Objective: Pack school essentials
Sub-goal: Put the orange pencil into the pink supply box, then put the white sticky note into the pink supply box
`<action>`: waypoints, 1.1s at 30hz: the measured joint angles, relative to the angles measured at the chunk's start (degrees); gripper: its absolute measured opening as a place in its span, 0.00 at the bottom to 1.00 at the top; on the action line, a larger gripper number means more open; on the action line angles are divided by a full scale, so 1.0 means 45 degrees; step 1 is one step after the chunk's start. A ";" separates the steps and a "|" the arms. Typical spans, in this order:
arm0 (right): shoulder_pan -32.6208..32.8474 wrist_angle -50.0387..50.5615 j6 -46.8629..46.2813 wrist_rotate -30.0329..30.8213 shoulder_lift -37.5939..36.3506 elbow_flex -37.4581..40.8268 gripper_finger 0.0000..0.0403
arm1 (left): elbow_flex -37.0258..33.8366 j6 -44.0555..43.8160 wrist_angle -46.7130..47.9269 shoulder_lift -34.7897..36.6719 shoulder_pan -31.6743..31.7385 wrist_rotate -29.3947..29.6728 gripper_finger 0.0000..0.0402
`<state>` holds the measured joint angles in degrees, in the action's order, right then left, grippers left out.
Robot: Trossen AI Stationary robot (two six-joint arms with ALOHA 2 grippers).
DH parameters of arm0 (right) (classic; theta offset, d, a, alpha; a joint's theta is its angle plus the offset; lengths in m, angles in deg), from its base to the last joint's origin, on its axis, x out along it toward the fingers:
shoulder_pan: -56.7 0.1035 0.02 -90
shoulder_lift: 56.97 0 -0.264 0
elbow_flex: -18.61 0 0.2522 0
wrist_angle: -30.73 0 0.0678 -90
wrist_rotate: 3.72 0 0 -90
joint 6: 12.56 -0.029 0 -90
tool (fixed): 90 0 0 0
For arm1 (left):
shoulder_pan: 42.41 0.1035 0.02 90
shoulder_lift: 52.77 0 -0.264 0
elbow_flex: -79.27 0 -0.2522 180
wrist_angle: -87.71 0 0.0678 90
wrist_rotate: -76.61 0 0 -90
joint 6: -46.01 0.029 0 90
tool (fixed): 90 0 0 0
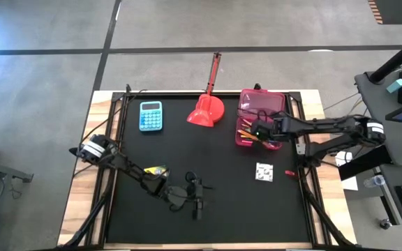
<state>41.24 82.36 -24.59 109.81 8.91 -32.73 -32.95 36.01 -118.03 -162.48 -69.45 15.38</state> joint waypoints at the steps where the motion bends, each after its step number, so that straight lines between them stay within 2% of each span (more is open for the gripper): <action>1: -0.0237 -0.0230 0.0154 0.0005 0.0077 0.0028 0.02 | 0.0000 0.0000 0.0000 0.0000 0.0022 0.0000 0.51; 8: -0.1143 -0.0777 0.0509 -0.0332 0.0411 -0.0004 0.06 | 0.0000 -0.0005 0.0041 0.0000 0.0047 -0.0039 0.51; 17: -0.1239 -0.0559 0.0091 -0.0675 0.0487 -0.0175 0.20 | 0.0000 -0.0015 0.0267 0.0005 0.0042 -0.0039 0.51; 23: -0.1114 0.1225 -0.2146 -0.0791 0.0482 -0.1052 0.29 | 0.0000 -0.0015 0.0269 0.0005 0.0044 -0.0038 0.51; 26: -0.0778 0.2132 -0.3355 -0.1681 0.0477 -0.1429 0.31 | 0.0000 -0.0015 0.0267 0.0005 0.0044 -0.0034 0.51; 30: 0.0283 0.2312 -0.5079 -0.3104 0.0477 -0.1483 0.31 | 0.0000 -0.0015 0.0244 0.0008 0.0069 -0.0034 0.51; 33: 0.1637 0.2312 -0.6280 -0.3245 0.0526 -0.1473 0.29 | 0.0000 -0.0015 0.0243 0.0010 0.0096 -0.0034 0.51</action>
<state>48.61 92.77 -52.85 95.21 11.28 -39.36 -32.95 35.95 -116.94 -162.44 -69.02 15.23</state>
